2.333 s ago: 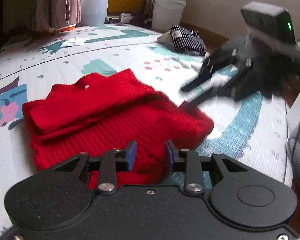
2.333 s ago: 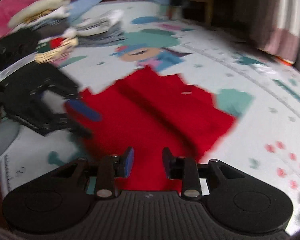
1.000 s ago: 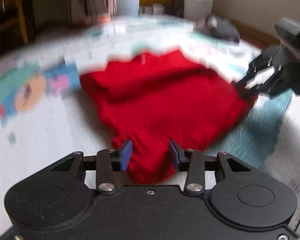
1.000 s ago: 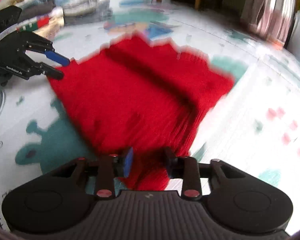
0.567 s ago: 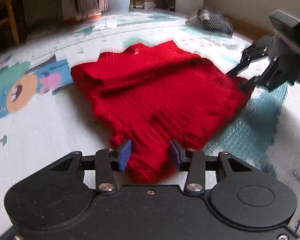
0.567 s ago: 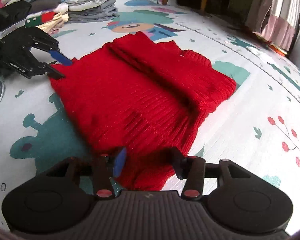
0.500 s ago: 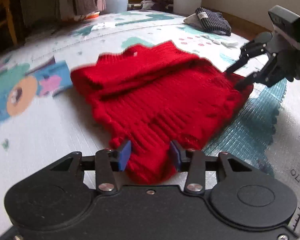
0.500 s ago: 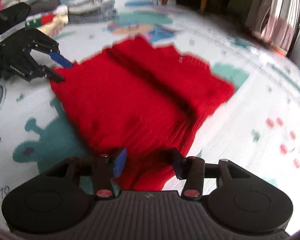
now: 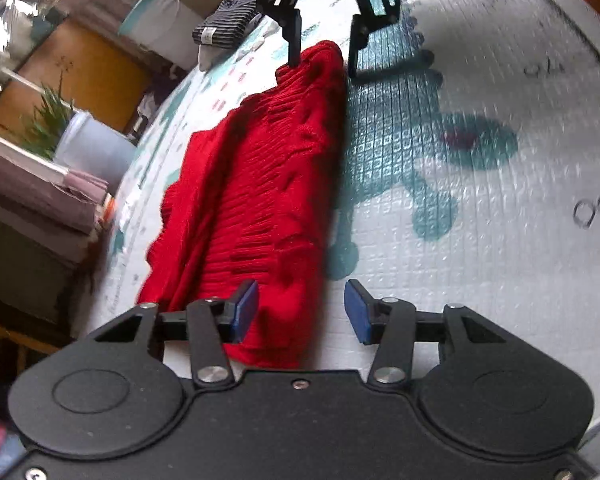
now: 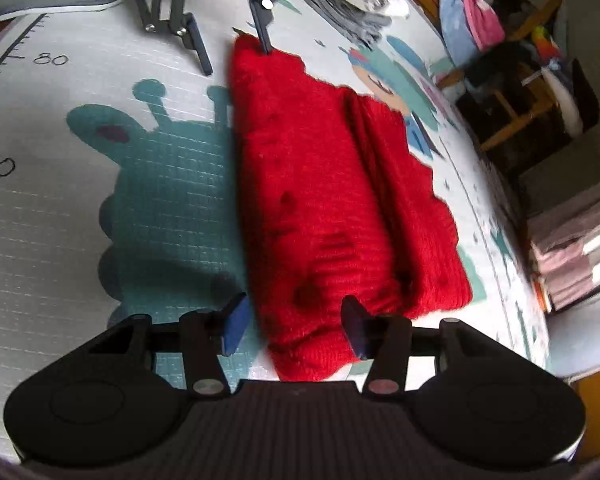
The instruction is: Fold clothes
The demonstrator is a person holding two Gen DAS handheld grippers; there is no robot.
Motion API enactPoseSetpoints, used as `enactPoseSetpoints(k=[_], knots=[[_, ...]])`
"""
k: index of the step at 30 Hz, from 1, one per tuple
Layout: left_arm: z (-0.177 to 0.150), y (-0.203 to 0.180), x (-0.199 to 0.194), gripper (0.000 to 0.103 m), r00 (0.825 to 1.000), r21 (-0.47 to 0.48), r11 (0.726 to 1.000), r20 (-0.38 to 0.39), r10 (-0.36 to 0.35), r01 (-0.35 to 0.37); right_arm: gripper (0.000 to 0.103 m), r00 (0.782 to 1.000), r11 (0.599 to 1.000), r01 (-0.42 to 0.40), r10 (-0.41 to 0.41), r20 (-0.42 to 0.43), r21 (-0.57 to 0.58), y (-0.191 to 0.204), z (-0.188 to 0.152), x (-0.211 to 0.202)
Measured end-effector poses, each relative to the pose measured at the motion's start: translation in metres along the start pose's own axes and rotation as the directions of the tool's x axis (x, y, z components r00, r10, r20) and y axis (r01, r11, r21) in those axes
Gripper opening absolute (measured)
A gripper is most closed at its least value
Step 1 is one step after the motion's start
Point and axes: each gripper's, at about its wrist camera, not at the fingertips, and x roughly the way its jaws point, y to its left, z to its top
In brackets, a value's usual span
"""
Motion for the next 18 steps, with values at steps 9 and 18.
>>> enactPoseSetpoints(k=[9,18], knots=[[0.002,0.015,0.009,0.047,0.998,-0.060,0.997,-0.034,-0.044,0.042,0.051,0.982,0.943,-0.182,0.190,-0.003,0.278,-0.043,-0.012,0.006],[0.005,0.031,0.014,0.052,0.990,-0.018,0.991,-0.048,-0.132,0.131,0.052,0.931,0.878,-0.346,0.366,0.002,0.330,-0.077,-0.012,0.020]])
